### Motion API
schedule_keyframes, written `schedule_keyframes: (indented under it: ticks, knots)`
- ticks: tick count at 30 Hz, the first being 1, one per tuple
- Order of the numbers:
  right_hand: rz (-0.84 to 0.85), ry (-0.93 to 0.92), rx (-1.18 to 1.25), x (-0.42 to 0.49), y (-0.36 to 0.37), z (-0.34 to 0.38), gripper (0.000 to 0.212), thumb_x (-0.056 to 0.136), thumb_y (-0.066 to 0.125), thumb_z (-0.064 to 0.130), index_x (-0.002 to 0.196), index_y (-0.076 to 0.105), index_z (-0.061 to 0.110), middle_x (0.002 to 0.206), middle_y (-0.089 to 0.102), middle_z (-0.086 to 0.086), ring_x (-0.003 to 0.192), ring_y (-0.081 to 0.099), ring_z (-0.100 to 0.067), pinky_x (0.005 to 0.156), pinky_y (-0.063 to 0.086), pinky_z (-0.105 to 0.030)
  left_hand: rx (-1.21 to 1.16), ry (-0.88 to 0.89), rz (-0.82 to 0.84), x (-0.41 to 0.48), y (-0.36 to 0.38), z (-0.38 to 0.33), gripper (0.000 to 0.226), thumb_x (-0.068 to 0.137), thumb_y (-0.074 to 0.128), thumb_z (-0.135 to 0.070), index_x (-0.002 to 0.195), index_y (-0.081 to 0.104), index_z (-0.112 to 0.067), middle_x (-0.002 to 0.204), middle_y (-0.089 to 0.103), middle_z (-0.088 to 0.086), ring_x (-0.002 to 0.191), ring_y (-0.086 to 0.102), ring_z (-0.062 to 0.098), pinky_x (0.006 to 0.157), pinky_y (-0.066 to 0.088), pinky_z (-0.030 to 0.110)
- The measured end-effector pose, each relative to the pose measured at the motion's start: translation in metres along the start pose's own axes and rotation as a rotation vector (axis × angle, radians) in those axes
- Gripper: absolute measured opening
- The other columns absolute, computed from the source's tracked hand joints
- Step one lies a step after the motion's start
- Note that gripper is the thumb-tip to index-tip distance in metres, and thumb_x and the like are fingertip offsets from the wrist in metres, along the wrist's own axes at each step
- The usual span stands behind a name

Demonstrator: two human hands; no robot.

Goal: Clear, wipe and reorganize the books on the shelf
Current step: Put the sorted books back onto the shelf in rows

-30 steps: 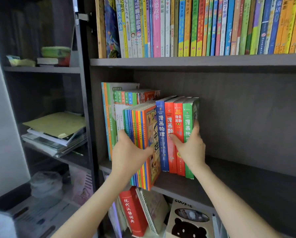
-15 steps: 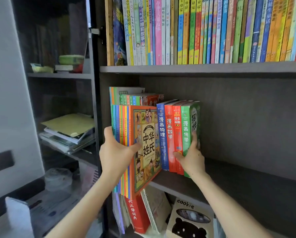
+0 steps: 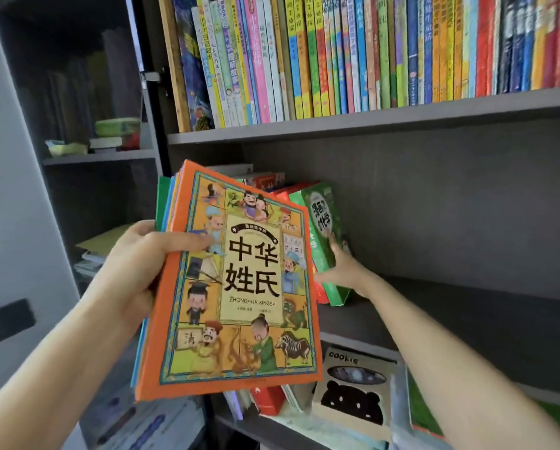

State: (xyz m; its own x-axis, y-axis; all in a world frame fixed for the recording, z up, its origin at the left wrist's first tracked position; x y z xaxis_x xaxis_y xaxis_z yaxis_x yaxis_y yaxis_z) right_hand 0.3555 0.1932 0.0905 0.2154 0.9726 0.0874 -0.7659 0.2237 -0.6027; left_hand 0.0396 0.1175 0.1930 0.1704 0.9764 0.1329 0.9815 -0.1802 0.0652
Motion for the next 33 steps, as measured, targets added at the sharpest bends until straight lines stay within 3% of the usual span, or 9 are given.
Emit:
schedule_keyframes:
  ticks: [6,9,12,16,19,25,28,30,33]
  knots:
    - [-0.135,0.171,0.566,-0.056,-0.035,-0.037,0.049,0.098,0.051,0.036,0.142,0.043,0.017,0.130,0.059,-0.010,0.116,0.059,-0.025,0.093,0.052,-0.041,-0.042,0.012,0.105,-0.008,0.053,0.003,0.068,0.059,0.080,-0.005,0.119,0.049,-0.011,0.079,0.075,0.012,0.067,0.072,0.030,0.050,0.056,0.040]
    - [-0.072,0.194,0.774,-0.108,-0.061,-0.050,0.052,0.095,0.035,0.057,0.122,0.056,0.017,0.111,0.068,-0.016,0.098,0.068,-0.030,0.079,0.055,-0.043,-0.095,-0.060,0.193,-0.002,0.093,0.019,0.063,0.066,0.077,-0.002,0.123,0.049,-0.005,0.083,0.074,0.015,0.069,0.072,0.032,0.051,0.056,0.040]
    - [-0.108,0.202,0.769,-0.153,-0.092,-0.055,0.063,0.089,0.031,0.067,0.119,0.058,0.019,0.111,0.069,-0.016,0.104,0.066,-0.032,0.089,0.051,-0.046,-0.173,-0.187,0.299,0.008,0.140,0.041,0.059,0.064,0.075,-0.003,0.120,0.058,-0.002,0.087,0.074,0.018,0.066,0.072,0.031,0.049,0.055,0.038]
    - [-0.247,0.166,0.684,-0.204,-0.136,-0.056,0.041,0.079,0.062,0.028,0.118,0.063,0.014,0.106,0.072,-0.016,0.091,0.070,-0.031,0.075,0.058,-0.041,-0.219,-0.398,0.448,0.015,0.211,0.068,0.023,0.080,0.064,-0.012,0.102,0.068,-0.006,0.074,0.073,0.013,0.056,0.070,0.027,0.050,0.056,0.035]
    - [-0.354,0.226,0.579,-0.222,-0.161,-0.063,0.030,0.083,0.061,0.001,0.111,0.066,0.011,0.097,0.073,-0.018,0.080,0.072,-0.031,0.070,0.060,-0.040,-0.188,-0.519,0.536,0.019,0.252,0.095,0.020,0.084,0.061,-0.017,0.099,0.068,-0.005,0.077,0.073,0.015,0.062,0.070,0.029,0.062,0.054,0.039]
    - [-0.416,0.523,0.326,-0.228,-0.162,-0.105,0.027,0.082,0.064,-0.007,0.104,0.070,0.007,0.086,0.074,-0.016,0.075,0.072,-0.030,0.081,0.056,-0.042,-0.007,-0.595,0.651,0.028,0.302,0.147,0.030,0.087,0.065,-0.018,0.109,0.064,0.001,0.079,0.069,0.017,0.060,0.066,0.027,0.059,0.055,0.038]
    - [-0.381,0.573,0.283,-0.226,-0.159,-0.110,0.025,0.083,0.064,-0.007,0.101,0.069,0.010,0.086,0.074,-0.015,0.075,0.073,-0.030,0.076,0.058,-0.043,0.274,-0.408,0.617,0.046,0.300,0.162,0.047,0.083,0.070,-0.034,0.115,0.064,0.000,0.095,0.069,0.014,0.076,0.067,0.026,0.064,0.057,0.035]
    - [-0.356,0.596,0.150,-0.215,-0.163,-0.104,0.024,0.082,0.068,-0.002,0.105,0.069,0.005,0.090,0.074,-0.014,0.082,0.072,-0.031,0.085,0.055,-0.047,0.662,-0.004,0.410,0.067,0.279,0.144,0.049,0.086,0.062,-0.048,0.095,0.069,-0.001,0.092,0.071,0.013,0.086,0.068,0.028,0.071,0.052,0.030]
    - [-0.431,0.625,-0.489,-0.185,-0.162,-0.077,0.041,0.083,0.071,0.020,0.120,0.061,0.005,0.111,0.068,-0.010,0.101,0.065,-0.030,0.092,0.051,-0.040,0.787,0.383,0.206,0.089,0.233,0.103,0.048,0.092,0.053,-0.040,0.068,0.065,-0.001,0.074,0.068,0.017,0.081,0.066,0.033,0.070,0.050,0.034]
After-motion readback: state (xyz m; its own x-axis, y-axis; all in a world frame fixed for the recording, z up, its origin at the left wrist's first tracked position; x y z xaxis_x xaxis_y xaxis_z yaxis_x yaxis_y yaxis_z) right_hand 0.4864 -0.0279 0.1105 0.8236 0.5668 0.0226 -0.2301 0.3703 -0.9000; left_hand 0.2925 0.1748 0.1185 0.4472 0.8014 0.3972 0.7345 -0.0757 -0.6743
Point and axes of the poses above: each hand's wrist, its own x-axis towards the middle knuckle, its own y-axis out of the palm, z = x × y, the point moved 3 cm from there along x, towards the middle knuckle
